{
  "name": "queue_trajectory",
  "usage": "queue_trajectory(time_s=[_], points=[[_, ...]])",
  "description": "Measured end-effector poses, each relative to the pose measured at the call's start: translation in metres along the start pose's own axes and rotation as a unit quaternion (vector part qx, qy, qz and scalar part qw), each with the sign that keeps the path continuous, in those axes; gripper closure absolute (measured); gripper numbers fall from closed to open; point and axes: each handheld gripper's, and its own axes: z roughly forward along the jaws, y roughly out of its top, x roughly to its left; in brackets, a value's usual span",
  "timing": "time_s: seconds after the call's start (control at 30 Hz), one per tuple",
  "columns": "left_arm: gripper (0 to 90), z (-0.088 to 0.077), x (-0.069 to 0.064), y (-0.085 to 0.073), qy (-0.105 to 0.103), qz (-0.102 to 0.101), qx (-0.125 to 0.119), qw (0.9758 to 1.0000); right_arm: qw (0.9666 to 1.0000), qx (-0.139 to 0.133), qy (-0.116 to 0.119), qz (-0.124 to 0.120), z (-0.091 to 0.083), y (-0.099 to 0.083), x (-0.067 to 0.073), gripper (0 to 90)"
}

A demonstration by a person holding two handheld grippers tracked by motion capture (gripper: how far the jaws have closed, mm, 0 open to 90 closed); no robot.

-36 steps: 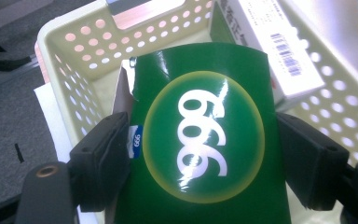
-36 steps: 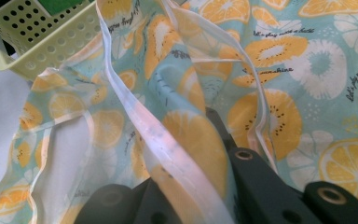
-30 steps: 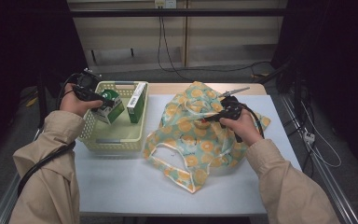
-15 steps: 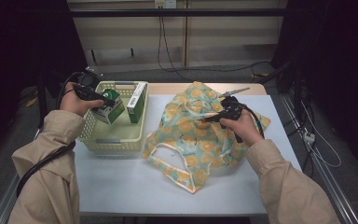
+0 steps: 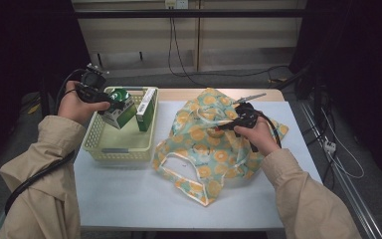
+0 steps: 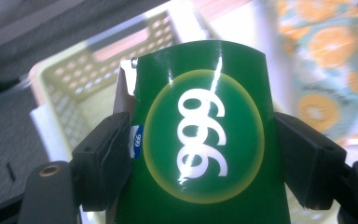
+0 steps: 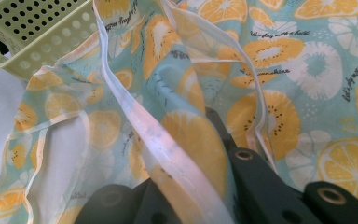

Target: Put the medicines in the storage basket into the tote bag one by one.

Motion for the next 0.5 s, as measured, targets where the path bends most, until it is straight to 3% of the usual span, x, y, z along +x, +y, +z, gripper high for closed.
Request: queue_trajectory(time_s=[0.33, 0.5], points=[[23.4, 0.007, -0.049, 0.019, -0.053, 0.060, -0.012, 0.9968, 1.0000, 0.001, -0.004, 0.001, 0.001, 0.000, 0.001, 90.0], [23.4, 0.015, -0.065, 0.021, -0.074, 0.072, -0.015, 0.9945, 1.0000, 0.001, -0.008, 0.001, 0.001, 0.000, 0.002, 90.0]])
